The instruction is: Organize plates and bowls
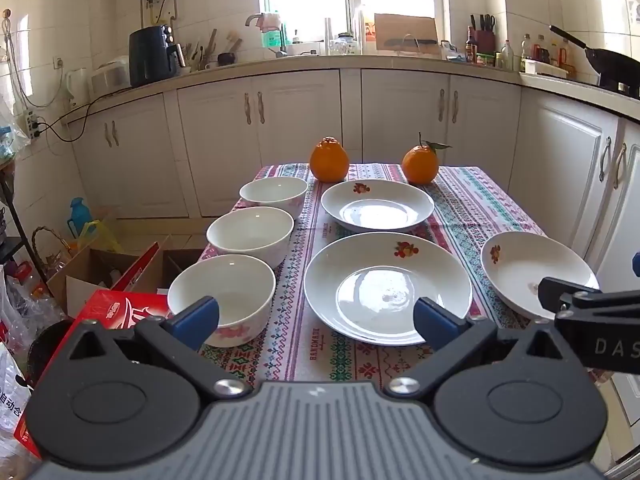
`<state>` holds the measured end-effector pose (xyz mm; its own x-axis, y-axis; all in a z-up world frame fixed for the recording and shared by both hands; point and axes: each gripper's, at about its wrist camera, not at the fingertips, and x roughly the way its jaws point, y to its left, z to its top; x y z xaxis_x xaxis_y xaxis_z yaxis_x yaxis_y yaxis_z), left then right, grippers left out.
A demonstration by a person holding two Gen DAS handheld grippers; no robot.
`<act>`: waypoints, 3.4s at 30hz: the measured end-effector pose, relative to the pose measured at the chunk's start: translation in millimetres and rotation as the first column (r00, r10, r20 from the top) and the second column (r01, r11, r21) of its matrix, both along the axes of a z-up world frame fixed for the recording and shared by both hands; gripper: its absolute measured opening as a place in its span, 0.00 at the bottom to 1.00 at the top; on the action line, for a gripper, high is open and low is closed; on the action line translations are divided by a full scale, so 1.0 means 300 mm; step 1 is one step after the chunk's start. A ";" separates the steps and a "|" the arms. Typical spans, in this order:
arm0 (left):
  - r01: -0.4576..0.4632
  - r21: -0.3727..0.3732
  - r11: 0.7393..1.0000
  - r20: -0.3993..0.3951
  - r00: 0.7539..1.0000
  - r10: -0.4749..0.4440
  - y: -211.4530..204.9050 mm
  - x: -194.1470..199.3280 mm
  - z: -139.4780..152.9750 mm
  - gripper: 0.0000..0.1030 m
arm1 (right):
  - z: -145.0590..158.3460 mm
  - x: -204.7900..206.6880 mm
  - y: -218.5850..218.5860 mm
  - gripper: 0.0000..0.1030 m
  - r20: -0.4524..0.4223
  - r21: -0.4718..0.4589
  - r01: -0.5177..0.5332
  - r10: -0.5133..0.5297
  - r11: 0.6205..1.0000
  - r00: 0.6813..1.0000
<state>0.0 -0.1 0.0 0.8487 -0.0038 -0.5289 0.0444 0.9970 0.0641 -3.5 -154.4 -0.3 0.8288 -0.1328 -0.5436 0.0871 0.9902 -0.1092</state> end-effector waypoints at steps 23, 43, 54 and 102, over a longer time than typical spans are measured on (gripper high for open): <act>-0.014 -0.003 1.000 -0.004 1.000 0.014 0.004 -0.007 0.005 0.99 | 0.002 -0.011 0.006 1.00 0.013 0.003 -0.004 0.004 1.000 1.000; -0.015 -0.007 1.000 -0.001 1.000 0.015 0.008 -0.008 0.005 0.99 | 0.011 -0.014 0.003 1.00 0.020 0.003 -0.009 0.009 1.000 1.000; -0.014 -0.008 1.000 -0.002 1.000 0.014 0.009 -0.009 0.005 0.99 | 0.014 -0.018 0.004 1.00 0.023 0.002 -0.011 0.010 1.000 1.000; 0.002 -0.011 1.000 -0.009 1.000 -0.002 0.004 0.020 0.002 0.99 | 0.016 -0.003 -0.006 1.00 0.023 0.006 -0.022 0.022 1.000 0.999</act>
